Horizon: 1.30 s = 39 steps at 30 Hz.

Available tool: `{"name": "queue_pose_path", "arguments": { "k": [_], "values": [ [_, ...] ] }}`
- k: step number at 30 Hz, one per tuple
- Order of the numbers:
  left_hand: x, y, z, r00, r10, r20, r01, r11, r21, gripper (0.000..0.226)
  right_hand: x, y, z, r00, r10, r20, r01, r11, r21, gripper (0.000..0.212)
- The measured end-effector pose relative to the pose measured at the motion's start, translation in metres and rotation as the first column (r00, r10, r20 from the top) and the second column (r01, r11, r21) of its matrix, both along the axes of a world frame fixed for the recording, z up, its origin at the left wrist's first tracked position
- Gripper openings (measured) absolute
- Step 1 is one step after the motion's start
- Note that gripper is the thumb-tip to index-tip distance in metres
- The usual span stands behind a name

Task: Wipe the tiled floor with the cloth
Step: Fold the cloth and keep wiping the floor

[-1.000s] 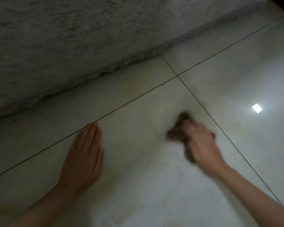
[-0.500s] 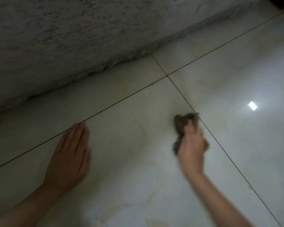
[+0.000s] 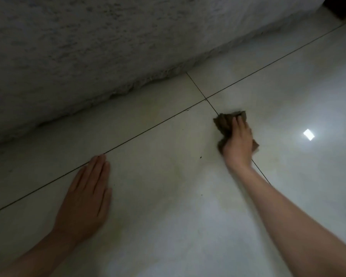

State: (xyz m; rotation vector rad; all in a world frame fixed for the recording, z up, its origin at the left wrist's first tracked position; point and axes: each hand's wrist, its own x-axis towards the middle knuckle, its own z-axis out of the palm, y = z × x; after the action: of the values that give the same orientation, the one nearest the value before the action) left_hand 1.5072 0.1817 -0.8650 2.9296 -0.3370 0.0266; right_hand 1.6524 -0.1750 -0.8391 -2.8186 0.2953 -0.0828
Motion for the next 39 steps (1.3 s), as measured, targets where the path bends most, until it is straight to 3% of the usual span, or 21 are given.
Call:
{"name": "queue_pose_path", "arguments": {
  "k": [2,4,5,7,8,9,10,11,13,15,17,21,24,26,28,29,31,32,34,36,39],
  "values": [
    [0.001,0.0,0.0,1.0,0.003,-0.006,-0.003,1.0,0.007,0.058,-0.01,0.055,-0.004,0.999,0.046,0.029,-0.047,0.998,0.047,0.066],
    [0.001,-0.001,0.001,1.0,0.008,-0.012,-0.008,1.0,0.013,0.058,-0.047,0.11,-0.015,0.945,0.315,0.084,-0.324,0.936,0.135,0.067],
    [0.001,-0.001,0.002,1.0,0.009,-0.013,-0.008,1.0,0.015,0.058,-0.067,0.133,-0.018,0.869,0.482,0.112,-0.494,0.857,0.146,0.067],
    [0.0,-0.001,0.003,1.0,-0.002,-0.011,0.002,1.0,0.023,0.057,-0.087,0.146,-0.018,0.586,0.806,0.08,-0.808,0.574,0.132,0.07],
    [0.0,-0.001,0.003,1.0,-0.005,-0.008,0.005,1.0,0.023,0.057,-0.077,0.136,-0.022,0.445,0.894,0.051,-0.892,0.438,0.113,0.067],
    [0.0,-0.001,0.004,1.0,-0.003,-0.003,0.003,1.0,0.019,0.057,-0.06,0.123,-0.019,0.373,0.927,0.029,-0.925,0.37,0.082,0.054],
    [0.001,-0.001,0.003,1.0,0.001,0.002,-0.001,1.0,0.016,0.057,-0.038,0.107,-0.01,0.42,0.907,0.012,-0.906,0.419,0.066,0.034],
    [0.001,-0.001,0.003,1.0,0.002,0.007,-0.002,1.0,0.015,0.057,-0.016,0.088,-0.004,0.561,0.828,0.025,-0.824,0.555,0.111,0.032],
    [0.002,-0.001,0.003,1.0,0.001,0.018,-0.001,1.0,0.015,0.057,0.033,0.049,0.007,0.809,0.586,-0.04,-0.584,0.81,0.053,0.031],
    [0.002,-0.001,0.003,1.0,-0.005,0.021,0.005,1.0,0.031,0.057,0.065,0.023,-0.001,0.958,0.268,-0.103,-0.265,0.964,0.036,0.056],
    [0.001,-0.001,0.002,1.0,-0.007,0.009,0.007,0.999,0.037,0.057,0.069,0.023,-0.011,0.991,0.132,-0.028,-0.131,0.991,0.021,0.064],
    [0.003,-0.002,0.006,1.0,0.003,-0.013,-0.002,0.998,0.062,0.057,0.009,0.072,-0.022,0.947,0.315,0.063,-0.319,0.945,0.072,0.063],
    [0.003,-0.006,0.013,0.999,0.016,-0.036,-0.014,0.997,0.07,0.057,-0.073,0.103,-0.015,0.78,0.62,0.086,-0.626,0.769,0.131,0.07],
    [0.001,-0.006,0.014,0.999,0.018,-0.048,-0.014,0.997,0.07,0.057,-0.104,0.101,-0.012,0.503,0.864,0.023,-0.855,0.494,0.159,0.079],
    [0.002,-0.005,0.013,0.999,0.007,-0.053,-0.004,0.998,0.059,0.057,-0.082,0.082,-0.007,0.236,0.97,-0.05,-0.955,0.241,0.17,0.072],
    [0.003,-0.004,0.011,0.999,0.003,-0.049,-0.001,0.999,0.051,0.057,-0.059,0.073,-0.006,0.258,0.965,-0.04,-0.954,0.261,0.146,0.057],
    [0.004,-0.002,0.007,1.0,0.0,-0.031,0.001,0.999,0.043,0.057,-0.008,0.065,-0.003,0.557,0.83,-0.028,-0.814,0.552,0.179,0.036],
    [0.004,-0.001,0.007,1.0,-0.002,-0.028,0.003,0.999,0.045,0.057,0.015,0.068,-0.002,0.718,0.696,-0.01,-0.687,0.711,0.151,0.04],
    [0.002,-0.001,0.007,0.999,-0.006,-0.041,0.008,0.999,0.04,0.057,0.044,0.083,-0.006,0.901,0.434,0.005,-0.433,0.899,0.069,0.055],
    [0.002,0.0,0.009,0.999,-0.004,-0.054,0.005,1.0,0.015,0.057,0.047,0.109,-0.011,0.972,0.236,-0.001,-0.236,0.972,0.018,0.061],
    [0.001,0.0,0.006,1.0,-0.004,-0.031,0.004,1.0,-0.007,0.058,0.011,0.155,-0.015,0.971,0.234,0.042,-0.235,0.972,0.012,0.059]
  ]
}}
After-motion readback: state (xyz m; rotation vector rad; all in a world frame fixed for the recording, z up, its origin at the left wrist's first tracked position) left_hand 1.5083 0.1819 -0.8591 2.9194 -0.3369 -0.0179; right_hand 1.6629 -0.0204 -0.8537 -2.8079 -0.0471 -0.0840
